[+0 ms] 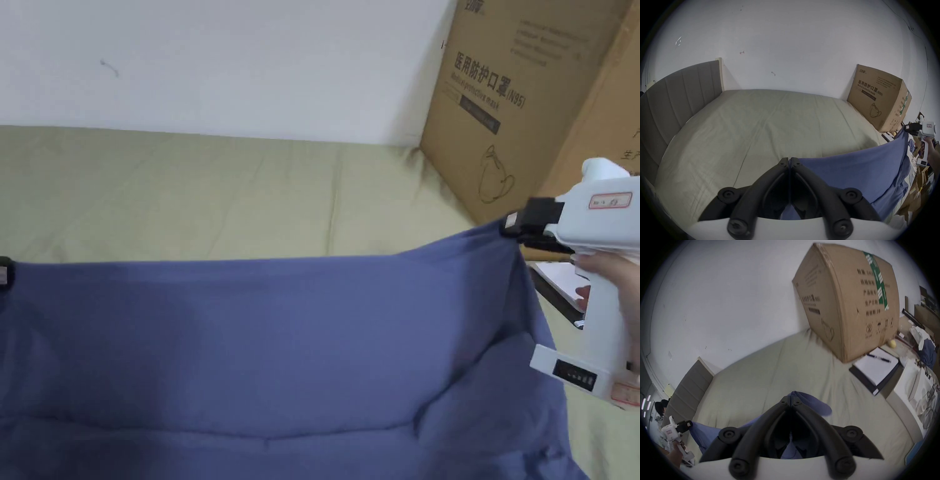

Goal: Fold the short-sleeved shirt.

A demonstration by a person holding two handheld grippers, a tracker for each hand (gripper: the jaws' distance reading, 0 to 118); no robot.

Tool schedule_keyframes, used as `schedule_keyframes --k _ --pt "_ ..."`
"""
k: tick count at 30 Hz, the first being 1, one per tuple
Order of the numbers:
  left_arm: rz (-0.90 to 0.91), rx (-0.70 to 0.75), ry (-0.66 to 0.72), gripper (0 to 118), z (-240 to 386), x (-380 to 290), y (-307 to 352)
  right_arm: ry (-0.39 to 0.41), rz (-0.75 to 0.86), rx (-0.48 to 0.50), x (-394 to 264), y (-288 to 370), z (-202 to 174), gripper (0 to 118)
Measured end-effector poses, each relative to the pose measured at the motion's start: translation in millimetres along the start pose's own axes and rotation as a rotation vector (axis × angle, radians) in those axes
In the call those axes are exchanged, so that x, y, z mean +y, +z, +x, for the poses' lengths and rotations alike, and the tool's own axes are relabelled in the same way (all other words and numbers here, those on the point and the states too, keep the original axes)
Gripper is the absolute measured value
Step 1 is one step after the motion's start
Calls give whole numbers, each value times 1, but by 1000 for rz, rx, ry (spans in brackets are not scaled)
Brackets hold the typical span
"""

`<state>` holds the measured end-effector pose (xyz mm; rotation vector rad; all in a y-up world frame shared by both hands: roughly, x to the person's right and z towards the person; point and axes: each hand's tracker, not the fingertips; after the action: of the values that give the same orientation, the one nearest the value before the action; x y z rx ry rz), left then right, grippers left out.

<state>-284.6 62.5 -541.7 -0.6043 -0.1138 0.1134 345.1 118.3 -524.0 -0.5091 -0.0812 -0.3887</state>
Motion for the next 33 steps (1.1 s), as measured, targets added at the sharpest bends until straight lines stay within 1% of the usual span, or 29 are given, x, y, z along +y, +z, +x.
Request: schedule_keyframes --k 4,5,7,9,10,13,17,21,24,25,26,27,28,29,30,31,32,33 --pt "-6 -4 -8 0 17 2 4 -2 -12 -23 -2 0 -5 0" --pt "-29 -14 -16 0 18 -2 2 -1 -38 -33 -6 -3 1 0" --pt "-80 -38 -27 0 10 -7 -11 40 -73 -67 -26 6 6 0" --pt "-128 -78 -25 0 4 -25 -8 44 -121 -73 -52 19 19 0" --pt "-147 -89 -30 0 5 -35 2 38 -148 -79 -67 29 27 0" --pt "-204 -123 -50 0 -2 -65 19 -30 -227 -68 -117 67 58 0" --pt "-266 -191 -33 0 -8 -104 58 -67 -334 -60 -181 116 88 0" --pt "-298 -193 -60 0 -23 -140 65 -104 -344 -83 -211 129 101 0" --pt "-319 -187 -63 3 -27 -149 61 -103 -316 -100 -219 123 101 1" --pt "-312 -182 -59 16 -28 -151 60 -94 -302 -100 -219 120 98 7" --pt "-301 -173 -47 57 -31 -151 61 -65 -270 -112 -218 117 93 25" --pt "-280 -119 -37 89 -33 -150 61 -38 -249 -131 -218 118 90 48" --pt "-274 -76 -25 114 -34 -149 62 -1 -232 -160 -217 118 86 83" --pt "-262 -50 -9 116 -36 -147 65 29 -213 -197 -216 122 79 114" --pt "-214 -43 9 116 -35 -141 80 60 -211 -214 -214 124 75 118" --pt "-190 -81 23 116 -33 -135 88 76 -193 -214 -212 130 71 117" --pt "-182 -113 47 116 -30 -128 97 92 -130 -209 -209 141 63 116" --pt "-176 -141 69 116 -24 -122 108 99 -99 -178 -201 148 50 116"
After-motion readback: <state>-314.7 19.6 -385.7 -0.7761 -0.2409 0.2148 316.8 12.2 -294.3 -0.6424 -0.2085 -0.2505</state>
